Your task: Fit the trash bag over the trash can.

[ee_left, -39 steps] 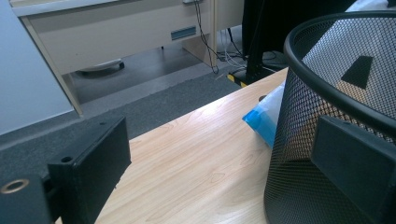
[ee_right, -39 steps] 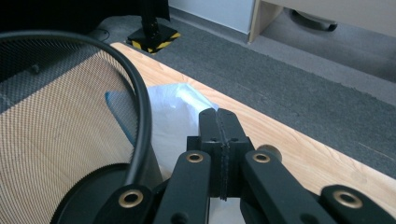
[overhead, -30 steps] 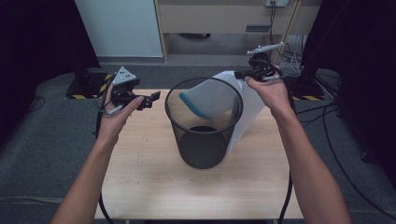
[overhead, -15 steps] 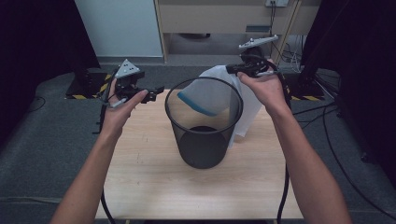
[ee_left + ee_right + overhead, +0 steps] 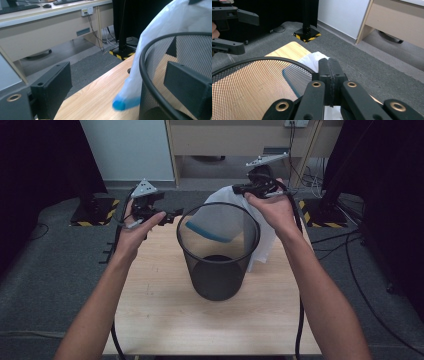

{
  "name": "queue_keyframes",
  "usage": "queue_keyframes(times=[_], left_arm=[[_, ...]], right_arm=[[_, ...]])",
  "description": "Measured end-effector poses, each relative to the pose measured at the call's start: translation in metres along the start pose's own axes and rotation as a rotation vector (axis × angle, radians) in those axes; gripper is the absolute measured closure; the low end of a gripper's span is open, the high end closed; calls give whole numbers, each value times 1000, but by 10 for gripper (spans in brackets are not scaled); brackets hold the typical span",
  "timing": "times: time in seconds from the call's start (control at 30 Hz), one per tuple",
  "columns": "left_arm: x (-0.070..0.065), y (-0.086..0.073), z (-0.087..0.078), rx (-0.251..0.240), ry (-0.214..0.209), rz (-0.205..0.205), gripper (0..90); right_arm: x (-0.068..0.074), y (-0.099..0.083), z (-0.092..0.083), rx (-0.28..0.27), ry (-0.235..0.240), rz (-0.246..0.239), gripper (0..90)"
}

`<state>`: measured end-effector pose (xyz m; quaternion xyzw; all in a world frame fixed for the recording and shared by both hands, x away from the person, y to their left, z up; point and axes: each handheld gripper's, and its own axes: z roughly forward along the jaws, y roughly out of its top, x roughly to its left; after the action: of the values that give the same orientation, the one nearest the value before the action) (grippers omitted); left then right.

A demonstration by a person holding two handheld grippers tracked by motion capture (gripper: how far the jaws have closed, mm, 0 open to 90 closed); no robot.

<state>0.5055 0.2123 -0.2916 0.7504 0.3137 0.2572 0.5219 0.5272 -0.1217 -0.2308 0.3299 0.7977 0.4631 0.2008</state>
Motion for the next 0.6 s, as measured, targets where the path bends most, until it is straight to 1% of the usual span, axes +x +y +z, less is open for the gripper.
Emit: queue_keyframes(times=[0.1, 0.17, 0.27, 0.33, 0.4, 0.43, 0.47, 0.5, 0.6], left_arm=[[-2, 5, 5, -3, -14, 8, 74], [-3, 7, 9, -2, -24, 21, 74], [-5, 10, 13, 2, -30, 26, 74], [-6, 11, 14, -7, -22, 25, 81], [-7, 13, 14, -10, -14, 26, 81], [-9, 13, 14, 1, -15, 13, 82], [-10, 14, 14, 1, -16, 18, 82], [-12, 15, 14, 1, -18, 20, 83], [-13, 17, 15, -2, -19, 21, 83]], right_arm=[[1, 2, 2, -7, 1, -4, 900], [5, 5, -1, -26, 15, 0, 900], [8, 8, -3, -39, 27, -3, 900], [14, 13, -9, -61, 45, -17, 900], [16, 14, -11, -69, 51, -21, 900], [20, 17, -14, -79, 59, -29, 900], [20, 17, -14, -79, 59, -29, 900], [24, 18, -16, -90, 71, -35, 900], [27, 19, -18, -94, 76, -41, 900]])
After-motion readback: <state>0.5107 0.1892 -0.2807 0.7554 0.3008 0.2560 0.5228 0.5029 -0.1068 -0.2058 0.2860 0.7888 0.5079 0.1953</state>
